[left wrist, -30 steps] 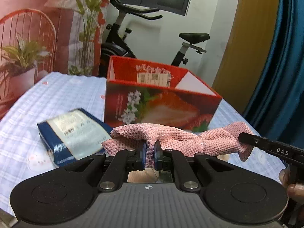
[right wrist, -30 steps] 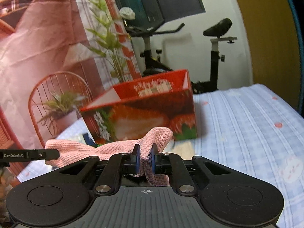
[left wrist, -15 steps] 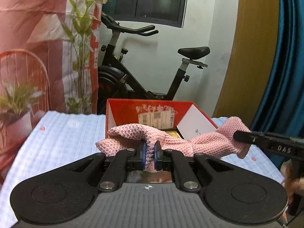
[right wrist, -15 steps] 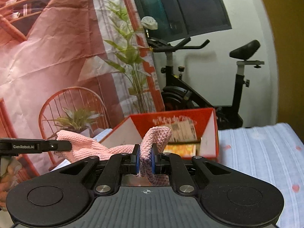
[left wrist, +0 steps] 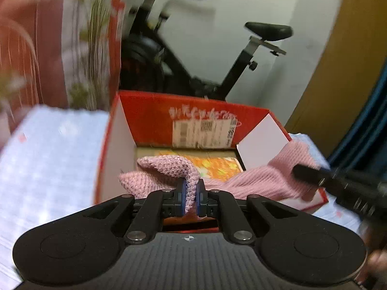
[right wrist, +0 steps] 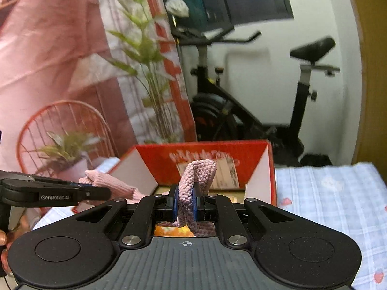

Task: Organize soft objects
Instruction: 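Lift the pink knit cloth with both grippers and carry it over the red box, then open both grippers to drop the pink cloth into the box, then move both grippers back down toward the green tasseled ball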

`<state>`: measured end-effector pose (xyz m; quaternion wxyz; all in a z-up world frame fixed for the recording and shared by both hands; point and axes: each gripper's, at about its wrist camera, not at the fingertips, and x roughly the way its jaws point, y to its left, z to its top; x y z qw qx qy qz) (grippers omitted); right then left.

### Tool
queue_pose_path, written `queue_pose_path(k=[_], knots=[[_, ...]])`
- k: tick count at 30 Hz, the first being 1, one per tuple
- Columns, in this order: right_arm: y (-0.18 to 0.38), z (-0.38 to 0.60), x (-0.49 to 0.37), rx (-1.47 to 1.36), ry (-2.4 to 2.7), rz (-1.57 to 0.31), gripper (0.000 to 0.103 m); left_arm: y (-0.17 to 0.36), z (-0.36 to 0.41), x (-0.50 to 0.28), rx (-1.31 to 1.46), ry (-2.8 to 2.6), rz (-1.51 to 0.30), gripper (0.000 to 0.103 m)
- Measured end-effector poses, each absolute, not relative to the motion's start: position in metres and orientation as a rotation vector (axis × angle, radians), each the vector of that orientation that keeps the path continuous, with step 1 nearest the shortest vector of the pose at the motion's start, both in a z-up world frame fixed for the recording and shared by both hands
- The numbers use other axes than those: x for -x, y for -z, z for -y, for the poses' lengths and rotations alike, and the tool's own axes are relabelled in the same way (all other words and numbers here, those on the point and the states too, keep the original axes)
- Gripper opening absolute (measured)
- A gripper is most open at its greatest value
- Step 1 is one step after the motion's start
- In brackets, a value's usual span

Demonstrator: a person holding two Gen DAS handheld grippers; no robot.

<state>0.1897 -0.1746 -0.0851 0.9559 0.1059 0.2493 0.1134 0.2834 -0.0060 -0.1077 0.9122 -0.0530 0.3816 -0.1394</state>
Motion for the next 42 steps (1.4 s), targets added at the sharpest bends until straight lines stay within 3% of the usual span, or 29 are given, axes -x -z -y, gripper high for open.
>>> queue_pose_path(k=[9, 18, 19, 22, 27, 29, 31, 34, 42], knots=[[0.122, 0.168, -0.228, -0.257, -0.159, -0.692, 0.011, 0.134, 0.009, -0.309, 0.227, 0.303, -0.933, 0.009], [0.14, 0.16, -0.237, -0.267, -0.123, -0.731, 0.015, 0.14, 0.019, -0.31, 0.193, 0.341, -0.915, 0.012], [0.14, 0.161, -0.237, -0.267, -0.118, -0.73, 0.018, 0.138, 0.02, -0.309, 0.182, 0.341, -0.904, 0.016], [0.137, 0.162, -0.232, -0.264, -0.106, -0.702, 0.031, 0.129, 0.018, -0.302, 0.178, 0.348, -0.853, 0.048], [0.125, 0.164, -0.217, -0.205, -0.087, -0.629, 0.053, 0.111, 0.016, -0.288, 0.104, 0.33, -0.766, 0.057], [0.117, 0.163, -0.208, -0.172, -0.056, -0.596, 0.078, 0.103, 0.015, -0.279, 0.068, 0.32, -0.726, 0.084], [0.11, 0.164, -0.2, -0.171, -0.04, -0.561, 0.089, 0.095, 0.014, -0.267, 0.03, 0.301, -0.667, 0.1], [0.1, 0.165, -0.186, -0.157, -0.048, -0.525, 0.103, 0.084, 0.015, -0.248, -0.038, 0.291, -0.607, 0.1], [0.088, 0.159, -0.148, -0.136, -0.078, -0.492, 0.103, 0.072, 0.01, -0.203, -0.106, 0.258, -0.561, 0.103]])
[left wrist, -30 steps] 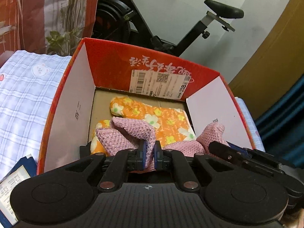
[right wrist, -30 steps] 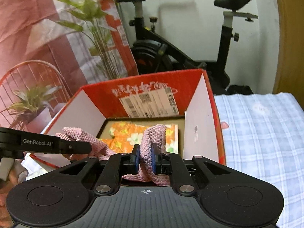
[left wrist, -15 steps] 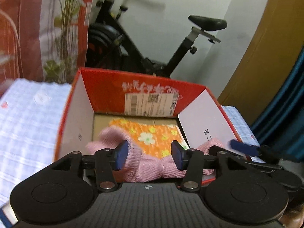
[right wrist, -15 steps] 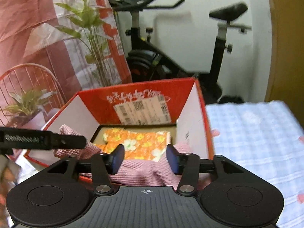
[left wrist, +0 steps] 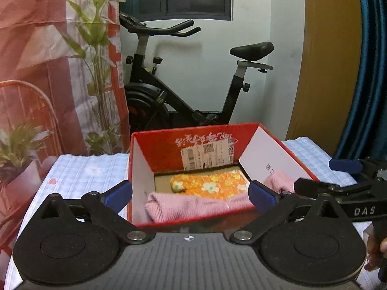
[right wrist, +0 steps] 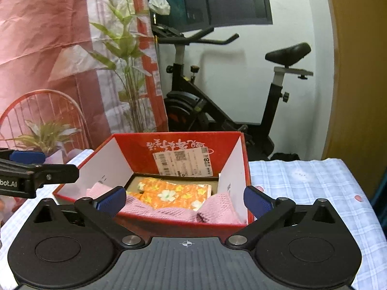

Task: Organize soft objects
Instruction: 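Move both grippers back down toward the green tasseled ball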

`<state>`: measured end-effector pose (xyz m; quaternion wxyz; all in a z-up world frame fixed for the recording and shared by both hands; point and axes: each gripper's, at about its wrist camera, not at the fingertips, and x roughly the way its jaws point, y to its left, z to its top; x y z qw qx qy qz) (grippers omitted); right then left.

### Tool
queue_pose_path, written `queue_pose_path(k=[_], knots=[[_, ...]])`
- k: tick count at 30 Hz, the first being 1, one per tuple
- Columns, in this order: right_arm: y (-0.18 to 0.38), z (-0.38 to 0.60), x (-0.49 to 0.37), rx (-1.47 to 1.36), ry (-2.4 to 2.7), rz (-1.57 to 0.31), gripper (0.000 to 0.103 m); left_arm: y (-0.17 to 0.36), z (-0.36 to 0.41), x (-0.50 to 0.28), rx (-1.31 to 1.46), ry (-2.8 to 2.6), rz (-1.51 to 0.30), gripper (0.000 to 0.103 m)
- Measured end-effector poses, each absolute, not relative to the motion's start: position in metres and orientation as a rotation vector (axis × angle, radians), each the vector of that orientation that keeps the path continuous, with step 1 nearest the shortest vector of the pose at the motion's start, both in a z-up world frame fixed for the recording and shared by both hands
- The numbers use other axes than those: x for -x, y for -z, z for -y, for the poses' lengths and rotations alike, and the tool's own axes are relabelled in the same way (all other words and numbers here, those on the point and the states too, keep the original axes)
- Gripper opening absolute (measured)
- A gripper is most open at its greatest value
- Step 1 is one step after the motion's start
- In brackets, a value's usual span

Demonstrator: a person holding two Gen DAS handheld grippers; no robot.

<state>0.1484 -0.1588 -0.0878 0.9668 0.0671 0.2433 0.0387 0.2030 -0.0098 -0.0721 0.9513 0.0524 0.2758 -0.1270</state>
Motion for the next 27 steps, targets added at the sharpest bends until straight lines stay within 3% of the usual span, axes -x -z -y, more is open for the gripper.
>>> queue_pose_path(k=[12, 27], knots=[[0.099, 0.145, -0.098, -0.133, -0.1, -0.488, 0.103, 0.081, -0.006, -0.142, -0.112, 0.238, -0.58, 0.103], [0.143, 0.145, -0.023, -0.178, -0.067, -0.539, 0.103, 0.143, -0.018, -0.098, -0.003, 0.252, -0.73, 0.103]])
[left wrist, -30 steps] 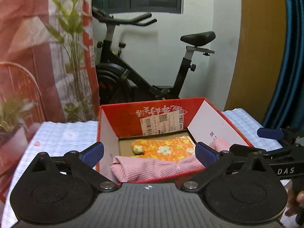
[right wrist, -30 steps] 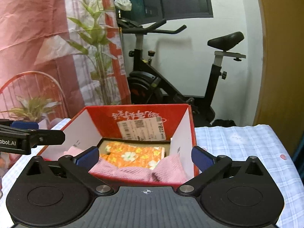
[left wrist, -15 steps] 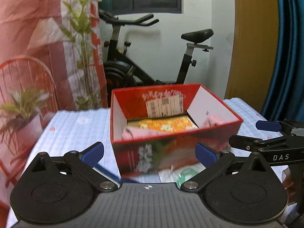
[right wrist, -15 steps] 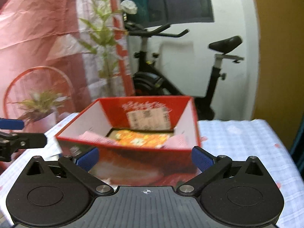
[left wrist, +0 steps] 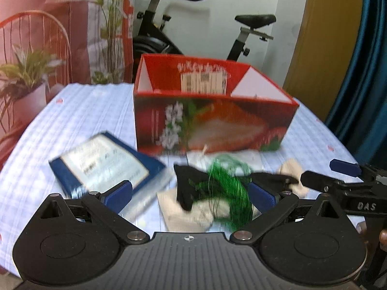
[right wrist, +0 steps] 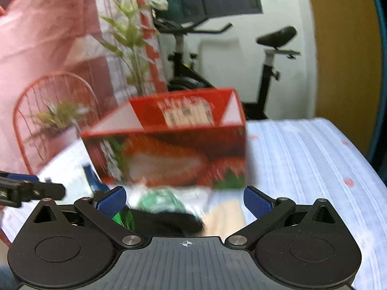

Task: Organize soft objects
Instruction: 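Move both grippers back down toward the green tasseled ball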

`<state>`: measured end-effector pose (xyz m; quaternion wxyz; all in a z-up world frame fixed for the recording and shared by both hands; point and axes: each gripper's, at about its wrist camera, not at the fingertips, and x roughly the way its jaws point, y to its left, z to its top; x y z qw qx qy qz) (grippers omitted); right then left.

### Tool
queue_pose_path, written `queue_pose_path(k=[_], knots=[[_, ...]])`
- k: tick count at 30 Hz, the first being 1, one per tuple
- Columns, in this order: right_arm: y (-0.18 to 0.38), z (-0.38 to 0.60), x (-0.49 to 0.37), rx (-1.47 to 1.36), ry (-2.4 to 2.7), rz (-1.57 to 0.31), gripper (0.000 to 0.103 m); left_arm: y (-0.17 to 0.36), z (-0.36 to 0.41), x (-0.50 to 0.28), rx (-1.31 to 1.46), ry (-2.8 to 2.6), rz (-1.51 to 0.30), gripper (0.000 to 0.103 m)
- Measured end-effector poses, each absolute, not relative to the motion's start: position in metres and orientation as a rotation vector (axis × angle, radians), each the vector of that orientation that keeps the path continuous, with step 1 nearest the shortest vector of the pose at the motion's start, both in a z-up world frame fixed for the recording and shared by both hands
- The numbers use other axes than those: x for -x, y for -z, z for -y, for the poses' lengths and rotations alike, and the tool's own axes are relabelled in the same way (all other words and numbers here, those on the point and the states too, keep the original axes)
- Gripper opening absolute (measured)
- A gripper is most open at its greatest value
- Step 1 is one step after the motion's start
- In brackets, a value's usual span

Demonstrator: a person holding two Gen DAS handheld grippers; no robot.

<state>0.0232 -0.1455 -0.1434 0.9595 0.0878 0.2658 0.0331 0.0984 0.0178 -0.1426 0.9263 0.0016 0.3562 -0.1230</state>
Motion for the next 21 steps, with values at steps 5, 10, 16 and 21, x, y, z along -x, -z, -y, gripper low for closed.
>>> queue_pose_path(k=[5, 10, 16, 21], knots=[[0.165, 0.137, -0.003, -0.151, -0.08, -0.573, 0.103, 0.164, -0.025, -0.087, 0.023, 0.249, -0.79, 0.102], [0.171, 0.13, 0.007, -0.124, -0.062, -0.587, 0.103, 0.18, -0.034, -0.077, 0.07, 0.242, -0.833, 0.101], [0.176, 0.122, 0.014, -0.107, -0.193, -0.628, 0.102, 0.187, -0.038, -0.076, 0.099, 0.238, -0.868, 0.1], [0.174, 0.11, 0.014, -0.089, -0.276, -0.646, 0.098, 0.186, -0.038, -0.074, 0.104, 0.233, -0.867, 0.1]])
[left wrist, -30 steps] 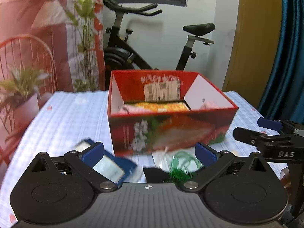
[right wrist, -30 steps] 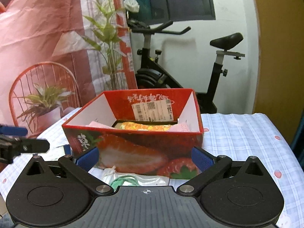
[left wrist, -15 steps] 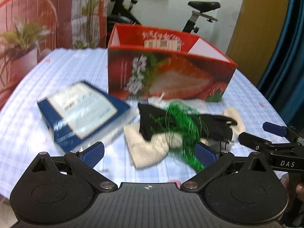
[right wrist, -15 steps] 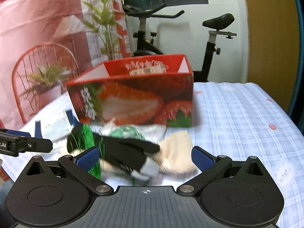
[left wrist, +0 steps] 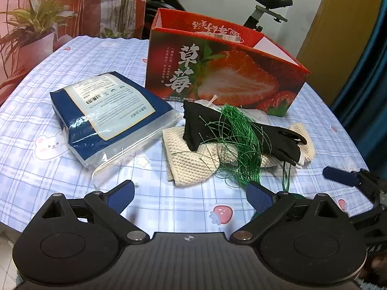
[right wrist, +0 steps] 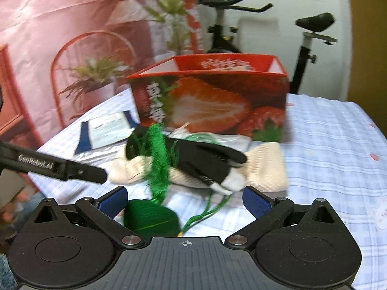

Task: Organize soft objects
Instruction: 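Move both grippers back down toward the green tasseled ball, then close the right gripper on the green tasseled ball while the left gripper grasps it too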

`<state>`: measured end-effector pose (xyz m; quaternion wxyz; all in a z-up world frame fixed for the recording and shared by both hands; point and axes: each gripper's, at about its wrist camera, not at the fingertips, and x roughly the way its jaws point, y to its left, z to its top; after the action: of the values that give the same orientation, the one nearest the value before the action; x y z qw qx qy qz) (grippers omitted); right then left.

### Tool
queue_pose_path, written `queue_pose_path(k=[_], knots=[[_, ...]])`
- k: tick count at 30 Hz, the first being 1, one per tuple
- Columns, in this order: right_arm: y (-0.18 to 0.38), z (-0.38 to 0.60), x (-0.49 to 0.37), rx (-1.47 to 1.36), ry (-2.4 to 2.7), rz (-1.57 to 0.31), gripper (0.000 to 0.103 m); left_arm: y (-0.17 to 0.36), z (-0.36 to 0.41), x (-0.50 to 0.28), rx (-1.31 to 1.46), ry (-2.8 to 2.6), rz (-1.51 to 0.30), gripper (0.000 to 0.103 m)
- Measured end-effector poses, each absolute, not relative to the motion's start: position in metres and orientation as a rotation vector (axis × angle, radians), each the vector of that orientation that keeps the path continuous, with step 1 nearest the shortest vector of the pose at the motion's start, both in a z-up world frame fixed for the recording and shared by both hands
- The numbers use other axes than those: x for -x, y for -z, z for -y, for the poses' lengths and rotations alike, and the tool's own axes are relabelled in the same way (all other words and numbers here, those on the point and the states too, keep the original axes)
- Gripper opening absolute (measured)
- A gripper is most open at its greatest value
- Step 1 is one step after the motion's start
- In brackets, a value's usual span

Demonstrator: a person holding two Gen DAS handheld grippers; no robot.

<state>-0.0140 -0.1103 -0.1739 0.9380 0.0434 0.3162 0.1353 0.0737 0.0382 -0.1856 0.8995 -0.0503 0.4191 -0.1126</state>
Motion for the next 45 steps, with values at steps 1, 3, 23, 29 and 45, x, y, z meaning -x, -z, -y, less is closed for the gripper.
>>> queue_pose_path(k=[1, 3, 23, 29, 45], knots=[[0.175, 0.108, 0.014, -0.082, -0.286, -0.654, 0.097, 0.185, -0.038, -0.074, 0.106, 0.232, -0.869, 0.1], [0.178, 0.105, 0.014, -0.073, -0.303, -0.673, 0.097, 0.186, -0.039, -0.073, 0.108, 0.232, -0.871, 0.1], [0.196, 0.101, -0.004, -0.033, -0.32, -0.705, 0.055, 0.196, -0.037, -0.077, 0.128, 0.242, -0.904, 0.098], [0.21, 0.097, -0.011, 0.03, -0.252, -0.742, 0.051, 0.196, -0.04, -0.078, 0.148, 0.245, -0.892, 0.097], [0.199, 0.105, 0.004, -0.064, -0.357, -0.704, 0.039, 0.164, 0.002, -0.107, 0.197, 0.444, -0.888, 0.091]])
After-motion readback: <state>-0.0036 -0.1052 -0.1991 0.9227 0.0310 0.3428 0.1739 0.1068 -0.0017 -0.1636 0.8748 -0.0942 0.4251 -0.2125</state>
